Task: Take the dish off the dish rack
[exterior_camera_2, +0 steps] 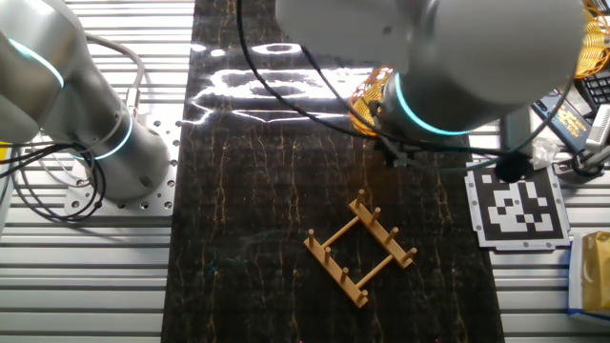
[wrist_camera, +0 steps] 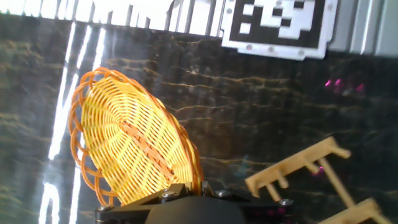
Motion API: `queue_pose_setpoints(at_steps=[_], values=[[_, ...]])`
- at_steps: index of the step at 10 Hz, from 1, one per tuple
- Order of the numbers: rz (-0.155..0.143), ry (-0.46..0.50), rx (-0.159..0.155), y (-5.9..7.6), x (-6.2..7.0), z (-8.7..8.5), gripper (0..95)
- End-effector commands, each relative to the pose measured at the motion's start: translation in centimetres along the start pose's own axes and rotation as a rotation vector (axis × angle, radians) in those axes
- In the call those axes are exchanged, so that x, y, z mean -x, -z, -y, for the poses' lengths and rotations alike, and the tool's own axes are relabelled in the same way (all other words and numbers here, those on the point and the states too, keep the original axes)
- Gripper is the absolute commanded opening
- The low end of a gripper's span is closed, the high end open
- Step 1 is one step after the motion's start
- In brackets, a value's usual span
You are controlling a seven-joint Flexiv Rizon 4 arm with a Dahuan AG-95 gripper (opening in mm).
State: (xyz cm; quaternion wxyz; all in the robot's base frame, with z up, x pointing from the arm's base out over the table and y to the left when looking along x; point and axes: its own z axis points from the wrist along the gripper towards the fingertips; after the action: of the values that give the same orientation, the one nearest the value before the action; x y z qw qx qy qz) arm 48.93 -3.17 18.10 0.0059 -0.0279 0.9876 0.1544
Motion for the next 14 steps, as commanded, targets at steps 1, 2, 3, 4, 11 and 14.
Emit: queue_pose_setpoints(at_steps=[1, 2, 3, 4, 11, 14], values=[[0.007, 0.050, -0.015, -0.3, -0.2, 0.1, 0.0], [0.011, 0.048, -0.014, -0.7, -0.3, 0.1, 0.0], [0.015, 0.047, -0.018, -1.0, -0.3, 0.1, 0.0], [0.019, 0.050, -0.017, -1.4, -0.3, 0.0, 19.0], [0.023, 0.216, -0.264, -0.4, -0.9, 0.5, 57.0], [0.168, 0.282, -0.410, 0.3, -1.3, 0.8, 57.0]])
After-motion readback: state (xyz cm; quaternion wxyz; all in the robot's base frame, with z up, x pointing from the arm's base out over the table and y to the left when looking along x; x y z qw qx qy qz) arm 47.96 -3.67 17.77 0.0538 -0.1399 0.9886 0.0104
